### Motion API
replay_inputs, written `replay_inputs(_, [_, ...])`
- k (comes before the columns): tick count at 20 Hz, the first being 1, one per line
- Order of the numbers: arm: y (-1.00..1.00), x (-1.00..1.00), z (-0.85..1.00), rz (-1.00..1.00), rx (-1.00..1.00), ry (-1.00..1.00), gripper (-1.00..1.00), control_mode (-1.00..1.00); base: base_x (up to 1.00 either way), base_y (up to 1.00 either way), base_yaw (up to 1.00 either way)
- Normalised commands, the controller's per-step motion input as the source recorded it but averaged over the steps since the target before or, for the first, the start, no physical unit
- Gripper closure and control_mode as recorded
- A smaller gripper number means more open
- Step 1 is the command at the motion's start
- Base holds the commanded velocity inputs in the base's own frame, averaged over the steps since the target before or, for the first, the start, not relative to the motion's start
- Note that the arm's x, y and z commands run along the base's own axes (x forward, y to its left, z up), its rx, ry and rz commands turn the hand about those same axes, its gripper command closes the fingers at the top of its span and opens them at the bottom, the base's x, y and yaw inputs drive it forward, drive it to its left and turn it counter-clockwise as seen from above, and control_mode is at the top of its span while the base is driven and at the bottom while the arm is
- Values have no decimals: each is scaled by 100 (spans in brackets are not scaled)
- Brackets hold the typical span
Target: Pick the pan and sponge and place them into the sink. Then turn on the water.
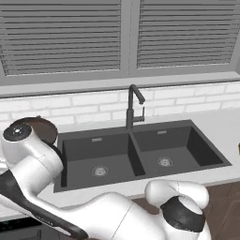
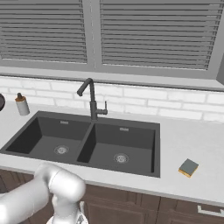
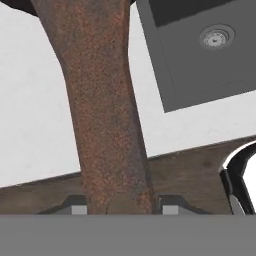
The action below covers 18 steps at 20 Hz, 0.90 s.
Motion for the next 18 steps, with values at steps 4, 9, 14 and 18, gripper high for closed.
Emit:
replay_inputs(4, [-56, -100, 0, -30, 0, 1, 100, -100, 0, 0, 0])
replay_inputs(9, [-91, -96, 0, -29, 0, 0, 100, -100, 0, 0, 0])
replay_inputs(14, [-100, -56, 0, -26, 0, 1, 100, -100, 0, 0, 0])
replay_inputs(18, [-100, -17, 5, -17, 0, 7, 100, -100, 0, 0, 0])
